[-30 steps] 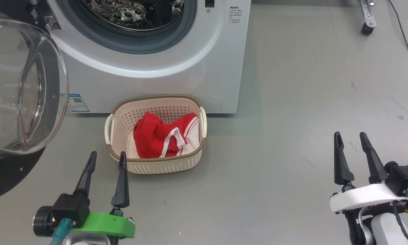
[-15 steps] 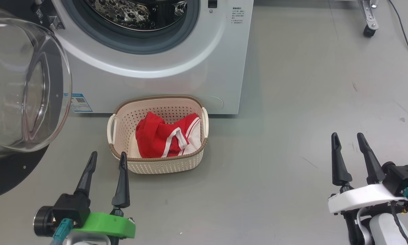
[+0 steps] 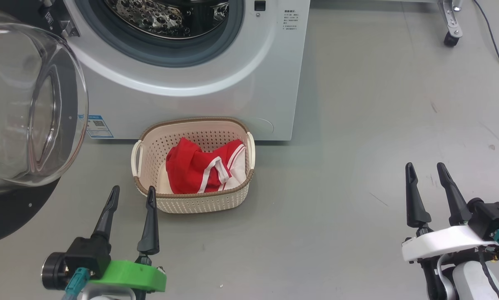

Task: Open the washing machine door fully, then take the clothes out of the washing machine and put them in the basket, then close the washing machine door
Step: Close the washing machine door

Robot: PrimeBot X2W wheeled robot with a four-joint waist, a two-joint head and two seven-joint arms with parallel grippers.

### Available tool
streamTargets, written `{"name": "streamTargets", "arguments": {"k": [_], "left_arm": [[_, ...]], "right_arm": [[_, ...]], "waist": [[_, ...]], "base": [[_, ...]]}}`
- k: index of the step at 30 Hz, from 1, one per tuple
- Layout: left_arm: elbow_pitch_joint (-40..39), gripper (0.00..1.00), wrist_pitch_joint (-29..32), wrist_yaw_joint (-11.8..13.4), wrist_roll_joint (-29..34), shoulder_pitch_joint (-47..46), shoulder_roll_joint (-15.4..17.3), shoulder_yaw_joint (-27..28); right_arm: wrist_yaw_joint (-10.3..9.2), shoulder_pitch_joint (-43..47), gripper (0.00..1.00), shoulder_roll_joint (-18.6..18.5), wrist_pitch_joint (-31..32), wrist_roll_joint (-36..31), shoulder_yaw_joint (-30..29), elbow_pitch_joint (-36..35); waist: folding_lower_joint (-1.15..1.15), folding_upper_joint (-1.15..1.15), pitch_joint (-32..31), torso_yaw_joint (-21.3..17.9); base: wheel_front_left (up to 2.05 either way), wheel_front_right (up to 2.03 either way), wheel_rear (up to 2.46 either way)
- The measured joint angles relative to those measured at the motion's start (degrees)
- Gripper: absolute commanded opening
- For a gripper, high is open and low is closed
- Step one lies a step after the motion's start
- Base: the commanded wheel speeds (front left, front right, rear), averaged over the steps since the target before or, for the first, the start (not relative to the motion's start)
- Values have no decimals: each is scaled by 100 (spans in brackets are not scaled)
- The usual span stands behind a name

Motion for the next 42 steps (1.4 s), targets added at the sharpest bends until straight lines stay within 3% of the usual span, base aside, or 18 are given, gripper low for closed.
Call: {"name": "streamTargets", "arguments": {"k": [19, 42], "left_arm": [[-19, 100, 0, 26, -123, -11, 4, -231], [-10, 100, 0, 176, -159, -7, 5, -237]], "right_arm": [[0, 2, 100, -110, 0, 0, -122, -178], [0, 19, 100, -188, 0, 13, 199, -310]], "waist": [[0, 0, 183, 437], [0, 0, 152, 1936]], "base": [[0, 0, 0], [0, 0, 0]]}}
